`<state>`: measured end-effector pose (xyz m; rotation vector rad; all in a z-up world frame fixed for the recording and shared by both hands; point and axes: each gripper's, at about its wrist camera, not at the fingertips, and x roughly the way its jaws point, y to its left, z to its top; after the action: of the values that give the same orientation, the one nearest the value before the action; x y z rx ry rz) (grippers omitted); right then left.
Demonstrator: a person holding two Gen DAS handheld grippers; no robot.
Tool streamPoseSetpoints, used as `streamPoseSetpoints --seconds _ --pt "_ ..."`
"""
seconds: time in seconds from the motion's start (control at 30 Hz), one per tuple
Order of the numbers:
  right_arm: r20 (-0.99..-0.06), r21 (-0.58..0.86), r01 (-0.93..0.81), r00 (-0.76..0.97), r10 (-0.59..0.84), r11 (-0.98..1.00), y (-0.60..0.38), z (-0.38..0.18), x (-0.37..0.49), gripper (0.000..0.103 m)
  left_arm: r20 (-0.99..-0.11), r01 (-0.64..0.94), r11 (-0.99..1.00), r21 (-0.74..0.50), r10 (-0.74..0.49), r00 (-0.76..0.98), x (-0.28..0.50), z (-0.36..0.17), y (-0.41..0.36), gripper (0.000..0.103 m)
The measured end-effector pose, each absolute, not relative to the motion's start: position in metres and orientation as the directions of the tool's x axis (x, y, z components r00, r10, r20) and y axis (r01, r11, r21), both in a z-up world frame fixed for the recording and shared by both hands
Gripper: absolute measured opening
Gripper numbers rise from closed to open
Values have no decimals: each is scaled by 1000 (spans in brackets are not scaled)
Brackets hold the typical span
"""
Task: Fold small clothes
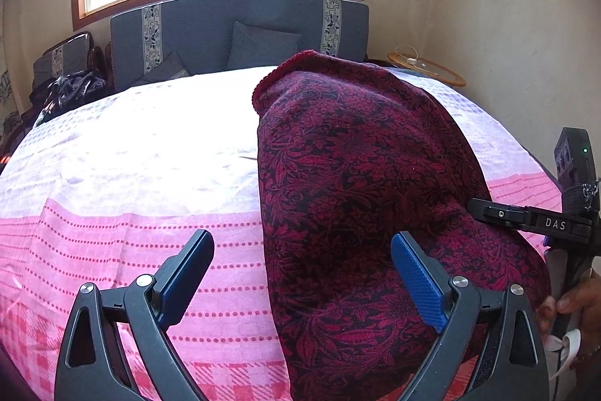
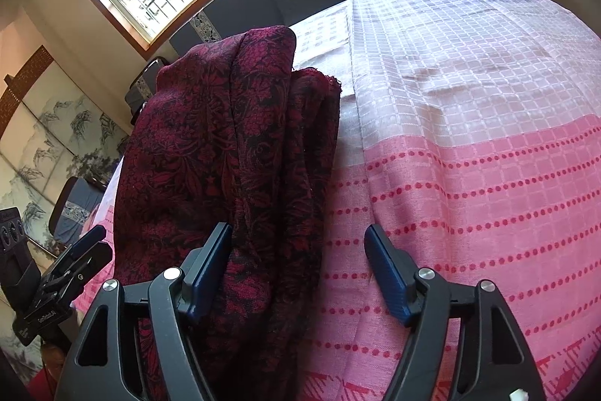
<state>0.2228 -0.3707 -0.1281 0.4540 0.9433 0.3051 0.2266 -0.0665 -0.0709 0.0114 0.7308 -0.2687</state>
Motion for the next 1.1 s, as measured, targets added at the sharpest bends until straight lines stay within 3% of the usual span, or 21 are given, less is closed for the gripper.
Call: streamPoseSetpoints --seconds 0.23,0.4,0.6,0.83,1.1 --pt "-704 499 -55 556 442 865 -369 -128 224 70 -687 249 967 -55 -218 693 248 -79 -65 95" --pt "-705 495 -54 558 437 867 -369 -128 225 71 -695 309 945 -104 -291 658 261 -84 -64 99" --pt "-702 499 -56 559 441 865 -368 -129 224 72 -698 418 864 -281 -483 528 288 -92 -49 99" --pt "-696 514 -58 555 455 856 -370 -130 225 74 -642 402 751 -524 -659 392 314 -115 -27 99" --pt "-688 559 -94 503 523 824 -377 -130 235 84 -587 438 633 -638 -768 255 336 -124 -30 99"
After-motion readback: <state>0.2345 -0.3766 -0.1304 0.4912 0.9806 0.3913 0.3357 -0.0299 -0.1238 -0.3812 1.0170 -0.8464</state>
